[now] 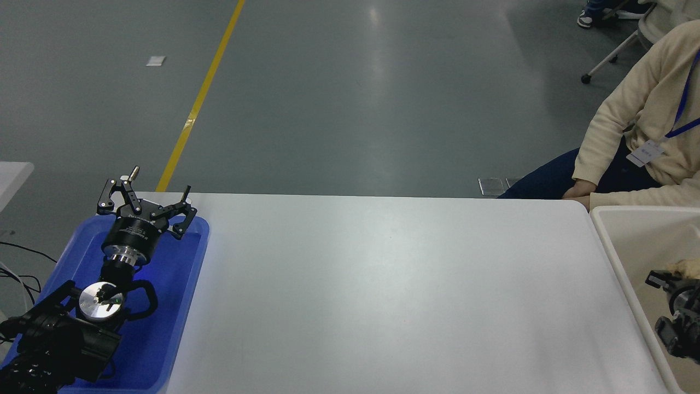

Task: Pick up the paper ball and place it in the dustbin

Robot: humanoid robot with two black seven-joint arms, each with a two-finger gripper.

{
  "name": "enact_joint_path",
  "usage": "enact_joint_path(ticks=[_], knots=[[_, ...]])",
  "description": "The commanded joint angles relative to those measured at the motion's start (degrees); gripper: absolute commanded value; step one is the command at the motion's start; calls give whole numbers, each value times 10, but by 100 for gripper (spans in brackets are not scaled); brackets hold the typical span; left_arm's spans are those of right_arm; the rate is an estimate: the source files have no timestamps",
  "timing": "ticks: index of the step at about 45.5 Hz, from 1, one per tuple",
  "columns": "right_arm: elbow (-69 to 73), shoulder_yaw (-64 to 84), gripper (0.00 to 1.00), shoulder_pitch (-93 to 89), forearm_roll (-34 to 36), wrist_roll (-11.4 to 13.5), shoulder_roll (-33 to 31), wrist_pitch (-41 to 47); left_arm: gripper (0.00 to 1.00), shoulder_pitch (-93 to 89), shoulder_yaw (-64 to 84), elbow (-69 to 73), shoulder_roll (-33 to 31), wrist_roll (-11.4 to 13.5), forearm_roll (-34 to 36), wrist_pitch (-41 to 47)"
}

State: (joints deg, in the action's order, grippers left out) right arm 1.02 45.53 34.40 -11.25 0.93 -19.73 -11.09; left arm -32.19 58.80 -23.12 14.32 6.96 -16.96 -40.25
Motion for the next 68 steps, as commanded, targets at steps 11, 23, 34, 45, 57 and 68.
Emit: enact_joint_path(ticks=[11,23,34,45,57,68], knots=[[-1,-73,0,-8,-3,-21,-12,-21,100,-1,0,0,0,0,0,0],[-1,-92,0,-19,-2,-18,-21,-29,100,-1,0,0,0,1,0,1],[-13,-92,81,-44,-1,-19,-38,-53,100,-1,0,0,0,1,0,0],[-4,-93,100,-45,-1,-19,-44,-61,100,0,0,0,0,1,0,0],[-5,-93,100,-41,-1,-19,-45,-61,100,-1,0,0,0,1,0,0],[-2,-112,100,3,0,-18,-54,-61,100,-1,0,0,0,0,0,0]])
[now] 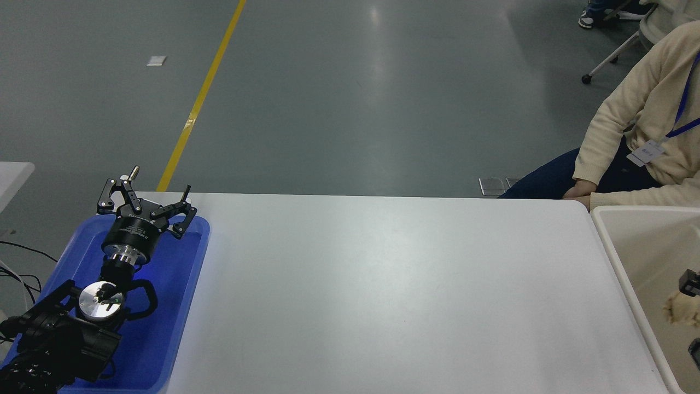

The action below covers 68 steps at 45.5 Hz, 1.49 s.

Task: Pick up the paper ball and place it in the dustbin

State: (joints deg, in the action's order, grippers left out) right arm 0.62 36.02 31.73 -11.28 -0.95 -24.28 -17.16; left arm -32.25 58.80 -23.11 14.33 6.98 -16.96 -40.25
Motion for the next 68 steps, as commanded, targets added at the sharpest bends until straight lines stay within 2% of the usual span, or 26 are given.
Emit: enact_joint_path(ticks=[1,15,20,28,36,49,56,60,68], knots=[[2,-20,100,32,0,1,-11,0,100,0,0,0,0,0,0,0],[-1,-63,100,68,0,4,-22,54,100,0,0,0,0,1,0,0],[37,-106,100,121,9,5,-61,92,100,0,0,0,0,0,0,0],[207,-230,100,177,22,3,-168,104,100,0,0,0,0,1,0,0],[329,-351,100,191,19,3,-209,112,100,0,0,0,0,0,0,0],[438,-646,100,97,18,2,-199,117,100,0,0,0,0,0,0,0],[449,-791,100,52,22,-4,-132,121,100,0,0,0,0,0,0,0],[451,-855,100,29,22,-27,-83,136,100,0,0,0,0,1,0,0],[455,-911,100,-9,12,-115,-4,190,100,0,0,0,0,1,0,0]])
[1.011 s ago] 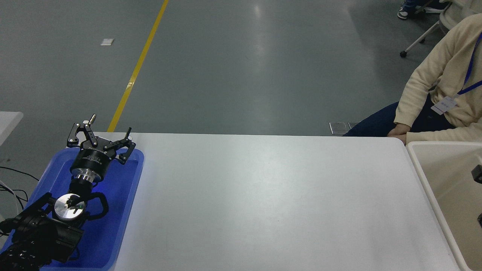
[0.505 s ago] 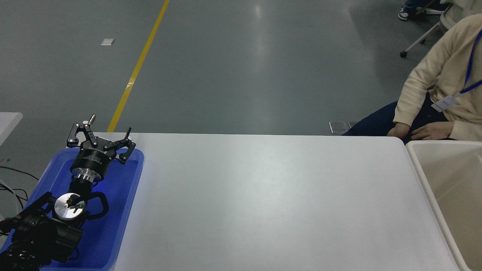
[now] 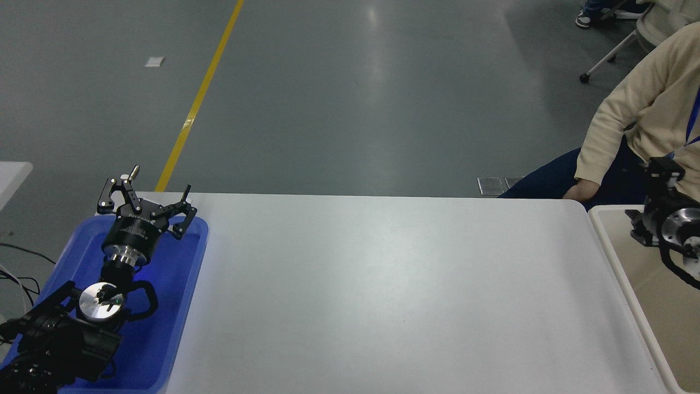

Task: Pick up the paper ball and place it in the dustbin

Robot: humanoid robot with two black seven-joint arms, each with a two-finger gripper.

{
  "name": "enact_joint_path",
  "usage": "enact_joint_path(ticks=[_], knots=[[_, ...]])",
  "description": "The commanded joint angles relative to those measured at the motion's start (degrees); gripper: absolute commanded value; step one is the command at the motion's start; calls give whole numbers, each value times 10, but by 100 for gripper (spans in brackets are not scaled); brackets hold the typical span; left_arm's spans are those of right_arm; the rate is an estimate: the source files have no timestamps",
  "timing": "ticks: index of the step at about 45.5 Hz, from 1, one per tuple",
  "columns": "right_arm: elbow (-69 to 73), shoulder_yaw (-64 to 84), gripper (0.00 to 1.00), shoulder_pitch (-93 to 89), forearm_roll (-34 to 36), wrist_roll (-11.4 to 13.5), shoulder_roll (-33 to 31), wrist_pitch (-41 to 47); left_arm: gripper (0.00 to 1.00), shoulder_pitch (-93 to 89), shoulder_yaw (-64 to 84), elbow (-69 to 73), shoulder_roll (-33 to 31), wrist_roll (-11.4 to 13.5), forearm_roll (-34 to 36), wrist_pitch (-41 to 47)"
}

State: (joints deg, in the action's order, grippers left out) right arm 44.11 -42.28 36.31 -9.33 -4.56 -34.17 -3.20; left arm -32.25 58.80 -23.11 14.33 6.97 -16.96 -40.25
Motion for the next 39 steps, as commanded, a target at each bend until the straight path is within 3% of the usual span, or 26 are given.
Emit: enact_joint_path(ticks=[1,9,15,20,39], knots=[[20,-128,100,-58,-11,-90,102,59,100,0,0,0,0,1,0,0],[7,-130,100,-78,-53,-193,170,74,100,0,0,0,0,0,0,0],[-11,-138,100,-78,-96,-238,227,39,100,0,0,0,0,0,0,0],[-4,-135,100,-83,-101,-251,257,36,100,0,0,0,0,1,0,0],[-2,-112,100,-94,-101,-251,259,37,100,0,0,0,0,1,0,0]])
